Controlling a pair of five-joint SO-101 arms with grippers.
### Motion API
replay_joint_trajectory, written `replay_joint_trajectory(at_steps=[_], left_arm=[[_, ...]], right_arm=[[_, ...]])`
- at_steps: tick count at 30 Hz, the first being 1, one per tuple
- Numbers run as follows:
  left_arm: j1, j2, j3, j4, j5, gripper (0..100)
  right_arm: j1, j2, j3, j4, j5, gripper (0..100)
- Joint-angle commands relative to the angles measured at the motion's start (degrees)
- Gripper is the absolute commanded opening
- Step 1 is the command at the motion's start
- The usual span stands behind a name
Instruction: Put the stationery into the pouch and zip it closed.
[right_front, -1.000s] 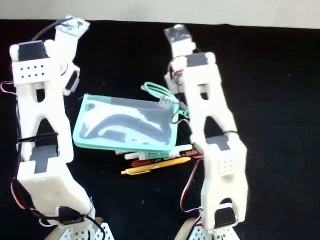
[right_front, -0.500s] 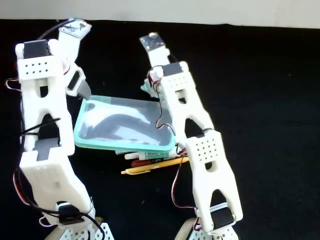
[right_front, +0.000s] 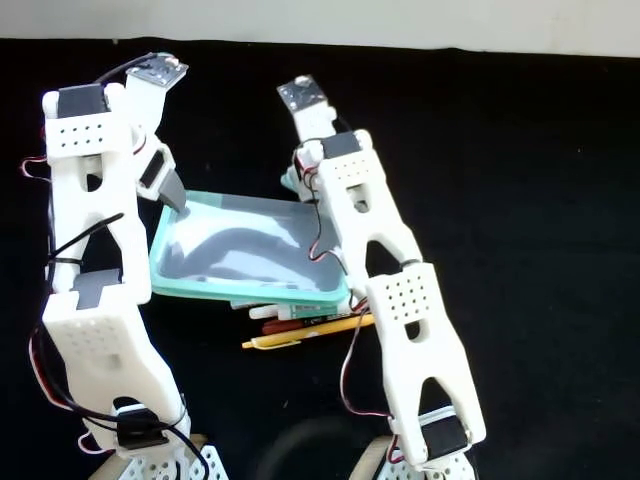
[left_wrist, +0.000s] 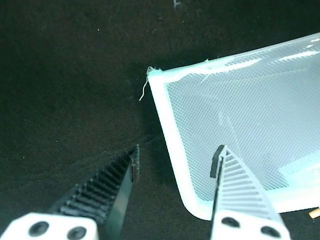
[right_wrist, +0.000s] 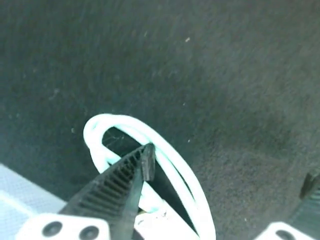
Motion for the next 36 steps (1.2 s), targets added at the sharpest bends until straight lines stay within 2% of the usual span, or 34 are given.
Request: replay_joint_trajectory(at_steps=[1,8,13,17,27,36], left_arm=[[-0.66,-0.40,-1.98,0.35,-0.18,26],[-0.66,-0.40,-1.98,0.35,-0.18,26],[-0.75,-0.40,-1.98,0.35,-0.18,26],[-0.75,-0.40,-1.98,0.35,-0.18,26],[-0.40,-0.84,-2.07,0.44,-0.18,26],[-0.57,-5.41,-2.86,2.73,1.85,26]], right_arm=[[-2.59,1.54,-0.31,6.73,8.09,37.7],[-2.95,2.24,-1.98,8.13,8.44,0.8],[-1.63,1.63,-2.59,8.13,3.87,0.8],[0.84,-1.10,-8.75,10.33,0.18,0.7],[2.15,-12.09,-41.10,28.44,-5.27,0.7],[3.12,-38.29,-38.37,29.76,-5.36,0.7]])
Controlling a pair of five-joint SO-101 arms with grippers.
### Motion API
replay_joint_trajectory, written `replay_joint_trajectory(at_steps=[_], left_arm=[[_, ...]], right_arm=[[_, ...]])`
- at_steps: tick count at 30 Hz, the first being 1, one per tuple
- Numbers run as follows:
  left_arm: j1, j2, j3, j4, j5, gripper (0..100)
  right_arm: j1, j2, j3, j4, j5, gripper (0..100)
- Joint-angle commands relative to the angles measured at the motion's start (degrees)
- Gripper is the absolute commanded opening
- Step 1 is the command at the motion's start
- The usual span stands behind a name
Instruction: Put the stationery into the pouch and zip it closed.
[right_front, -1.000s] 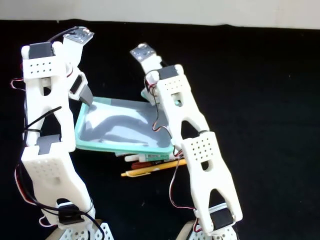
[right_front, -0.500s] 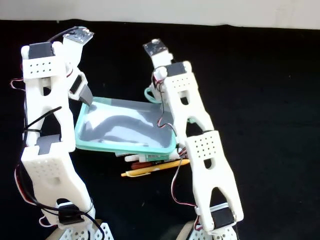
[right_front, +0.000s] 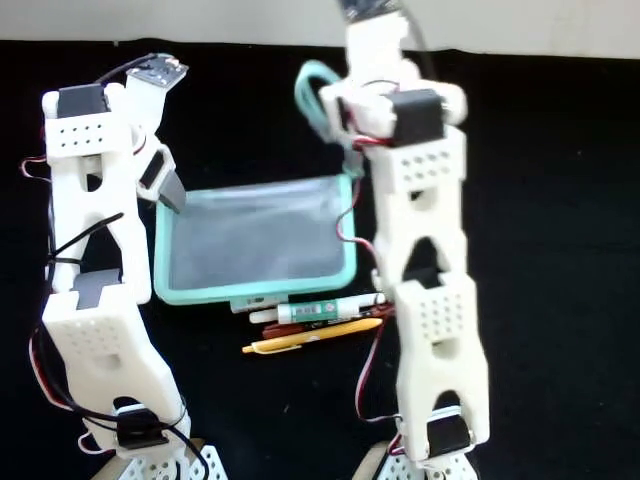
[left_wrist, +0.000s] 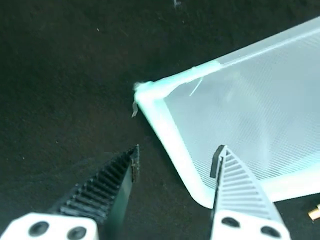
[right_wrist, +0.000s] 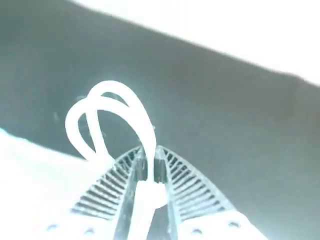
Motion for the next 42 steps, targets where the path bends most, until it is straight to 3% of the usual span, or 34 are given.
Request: replay_joint_trajectory(at_steps=[1,10,16,23,28,30,34,37,42], left_arm=[[-0.66,-7.08,-2.68,1.41,3.25,26],[-0.31,-27.12,-2.51,3.08,11.16,26],[-0.31,-40.40,1.45,3.25,11.16,26],[2.15,-52.35,22.20,3.16,11.16,26],[5.14,-60.79,40.75,2.81,11.08,25],[5.32,-64.31,44.79,2.81,11.08,21],[6.20,-69.67,48.04,0.53,11.08,2],[9.45,-71.16,51.21,-4.04,11.08,3],[20.79,-71.69,57.19,-7.30,11.08,1]], right_arm=[[0.22,-15.16,-4.97,0.22,-0.44,0.7],[-3.56,-34.77,-3.56,-0.13,-0.35,0.7],[-9.80,-44.62,14.64,-9.98,-0.26,0.7],[-14.55,-52.09,36.62,-24.48,-0.18,0.7],[-14.64,-52.00,37.76,-25.63,-0.09,0.7],[-14.64,-52.00,37.76,-25.63,0.00,0.7],[-14.81,-51.82,38.11,-26.51,0.00,0.7],[-14.90,-49.98,37.85,-27.12,-0.09,0.7],[-14.90,-46.37,37.58,-27.21,-0.09,0.7]])
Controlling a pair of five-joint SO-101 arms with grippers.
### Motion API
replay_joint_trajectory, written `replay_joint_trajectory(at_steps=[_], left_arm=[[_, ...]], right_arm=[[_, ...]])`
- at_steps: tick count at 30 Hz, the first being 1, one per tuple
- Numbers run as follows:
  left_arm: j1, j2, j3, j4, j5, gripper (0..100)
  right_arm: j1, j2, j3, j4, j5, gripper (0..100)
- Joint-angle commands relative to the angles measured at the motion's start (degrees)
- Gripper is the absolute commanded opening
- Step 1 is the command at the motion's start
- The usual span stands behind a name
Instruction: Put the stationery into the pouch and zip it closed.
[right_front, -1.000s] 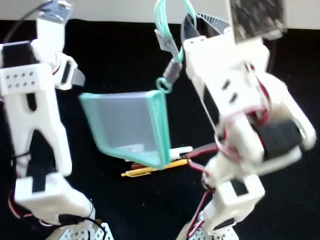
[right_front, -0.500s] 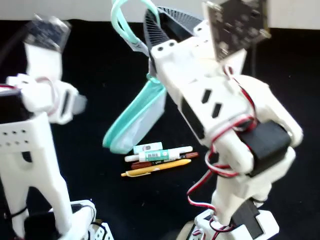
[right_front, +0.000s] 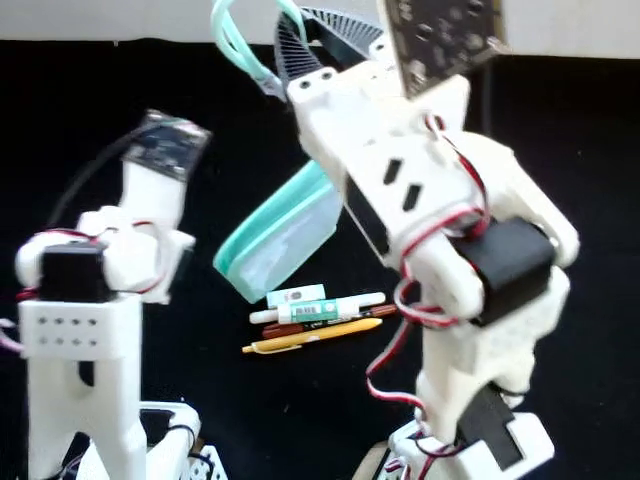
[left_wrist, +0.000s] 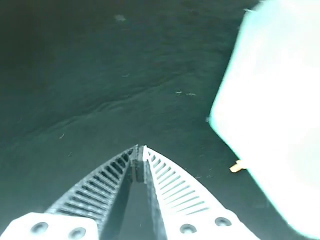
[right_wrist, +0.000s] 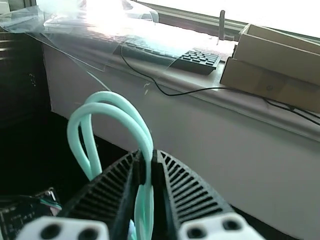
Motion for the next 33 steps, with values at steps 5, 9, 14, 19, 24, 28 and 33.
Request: replay_joint_trajectory(at_steps=[5,9,14,19,24,28,33], left_arm=[[14.55,-1.36,2.33,-1.67,0.26,1],[18.51,-1.36,2.33,-1.76,0.26,1],[21.76,-1.36,2.59,-2.11,0.26,1],[24.84,-1.36,2.42,-2.64,0.18,1],[24.13,-1.01,2.86,-5.80,0.18,1],[22.90,-1.10,2.86,-5.45,0.18,1],[19.56,-1.01,6.64,-9.05,0.00,1]], right_arm=[[-0.57,4.88,-0.57,-8.22,-0.26,0.7],[-3.21,7.16,-0.57,-14.11,-0.18,0.7],[-9.80,8.75,-0.66,-18.07,-0.09,0.7],[-14.46,10.07,-0.66,-18.33,0.00,0.7],[-16.13,10.15,-0.66,-14.73,0.00,0.7],[-16.48,9.89,-0.66,-11.38,-0.09,0.7],[-19.65,9.89,-0.66,-7.34,-0.35,0.7]])
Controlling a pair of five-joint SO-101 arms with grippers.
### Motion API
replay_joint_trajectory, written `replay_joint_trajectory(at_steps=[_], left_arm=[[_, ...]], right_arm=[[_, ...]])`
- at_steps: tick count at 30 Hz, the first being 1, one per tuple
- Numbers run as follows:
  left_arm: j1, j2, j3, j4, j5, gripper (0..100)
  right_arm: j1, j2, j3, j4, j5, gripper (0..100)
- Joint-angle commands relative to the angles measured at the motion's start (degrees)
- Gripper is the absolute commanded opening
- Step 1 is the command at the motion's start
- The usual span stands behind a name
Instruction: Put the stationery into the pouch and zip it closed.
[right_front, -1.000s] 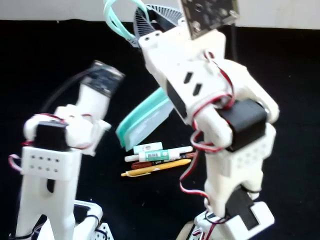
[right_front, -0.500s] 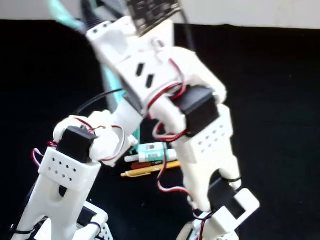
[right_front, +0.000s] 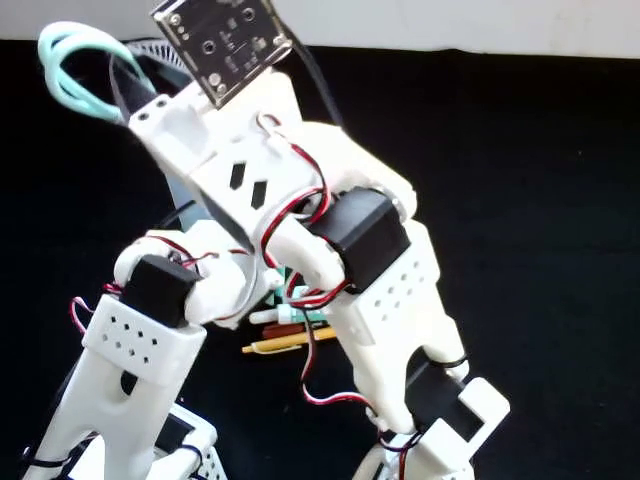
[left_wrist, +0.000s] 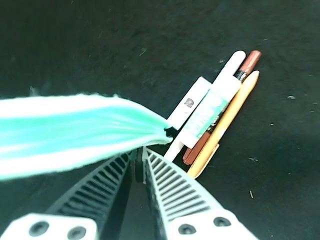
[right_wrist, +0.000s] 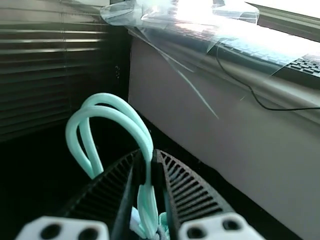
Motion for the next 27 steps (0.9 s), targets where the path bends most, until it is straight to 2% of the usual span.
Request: replay_joint_trajectory(at_steps=[1,5,11,14,19,22,27], left_arm=[[-2.51,-0.75,3.56,-4.48,0.18,1],[-2.68,-1.01,8.13,-7.12,0.18,1],[-5.58,-1.01,8.40,-7.12,0.18,1],[-8.31,-1.10,8.13,-4.04,0.09,1],[-20.44,-1.10,7.34,-0.97,0.00,1],[-28.44,-2.07,2.86,0.70,0.18,1],[-38.64,-11.65,-3.21,0.53,0.44,1]], right_arm=[[-2.86,-0.57,-0.75,1.63,-0.35,0.7],[-5.58,-0.48,-0.75,1.80,-0.09,0.7],[-5.41,-0.57,-1.10,1.98,-0.09,0.7],[-4.00,-0.48,-4.26,3.21,-0.09,0.7],[-1.54,-0.48,-10.24,5.49,-0.26,0.7],[-1.01,-0.40,-11.30,5.58,-0.26,0.7],[-1.01,-0.31,-11.30,5.67,-0.26,0.7]])
